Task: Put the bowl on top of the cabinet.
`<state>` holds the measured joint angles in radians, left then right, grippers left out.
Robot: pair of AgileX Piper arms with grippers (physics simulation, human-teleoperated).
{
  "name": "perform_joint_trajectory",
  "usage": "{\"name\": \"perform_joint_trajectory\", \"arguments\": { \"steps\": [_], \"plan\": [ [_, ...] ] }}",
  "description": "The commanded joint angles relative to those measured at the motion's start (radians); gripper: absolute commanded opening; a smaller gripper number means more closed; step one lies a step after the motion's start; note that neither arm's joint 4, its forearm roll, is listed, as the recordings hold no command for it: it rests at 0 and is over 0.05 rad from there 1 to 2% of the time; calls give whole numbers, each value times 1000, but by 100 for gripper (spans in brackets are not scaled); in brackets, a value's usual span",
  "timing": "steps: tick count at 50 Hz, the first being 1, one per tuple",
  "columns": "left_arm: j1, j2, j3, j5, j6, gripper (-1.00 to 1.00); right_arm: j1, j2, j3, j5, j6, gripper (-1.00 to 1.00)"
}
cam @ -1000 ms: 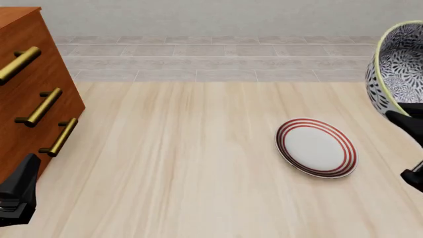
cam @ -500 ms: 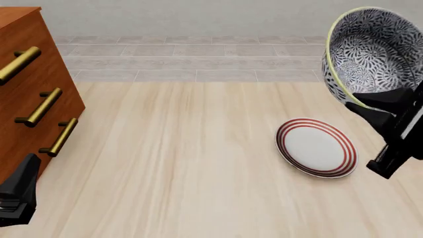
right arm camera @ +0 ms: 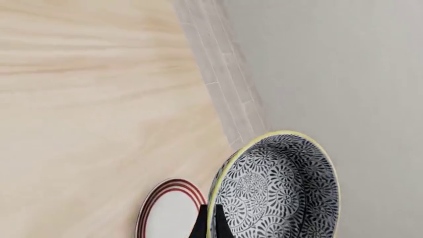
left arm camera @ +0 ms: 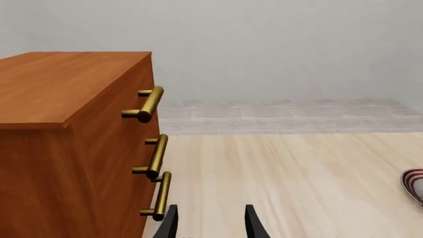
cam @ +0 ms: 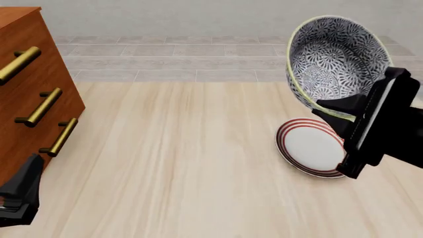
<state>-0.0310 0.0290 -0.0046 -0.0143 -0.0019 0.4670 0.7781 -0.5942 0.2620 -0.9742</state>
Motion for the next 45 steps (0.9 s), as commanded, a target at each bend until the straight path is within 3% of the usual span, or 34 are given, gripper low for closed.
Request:
{"name": "perform_joint_trajectory", "arguments": {
  "steps": [1,5,6,9,11,13,15,18,20,29,30,45],
  "plan": [
    [-26,33,-24,-4,-23,100,26,33,0,-38,-14,-100],
    [-42,37,-103,65,-72,100,17,43,2,-45,-15,-100],
    [-18,92,-122,72,-68,100,16,49,4,-51,-8,-100],
    [-87,110,-172,137,-89,100,21,60,11,-69,-6,-100],
    [-115,111,-212,192,-61,100,23,66,22,-82,-13,-100],
    [-134,134,-254,230,-122,100,23,73,24,-86,-8,-100],
    [-157,147,-290,257,-92,100,25,79,25,-91,-6,-100],
    [-176,183,-336,291,-121,100,29,87,29,-99,-11,-100],
    [-187,185,-347,296,-111,100,28,89,29,-99,-11,-100],
    [-297,304,-477,397,-243,100,48,120,34,-127,-32,-100],
    [-316,323,-495,411,-293,100,52,125,34,-132,-34,-100],
    [-440,424,-645,493,-350,100,76,144,36,-155,-49,-100]
  ]
}}
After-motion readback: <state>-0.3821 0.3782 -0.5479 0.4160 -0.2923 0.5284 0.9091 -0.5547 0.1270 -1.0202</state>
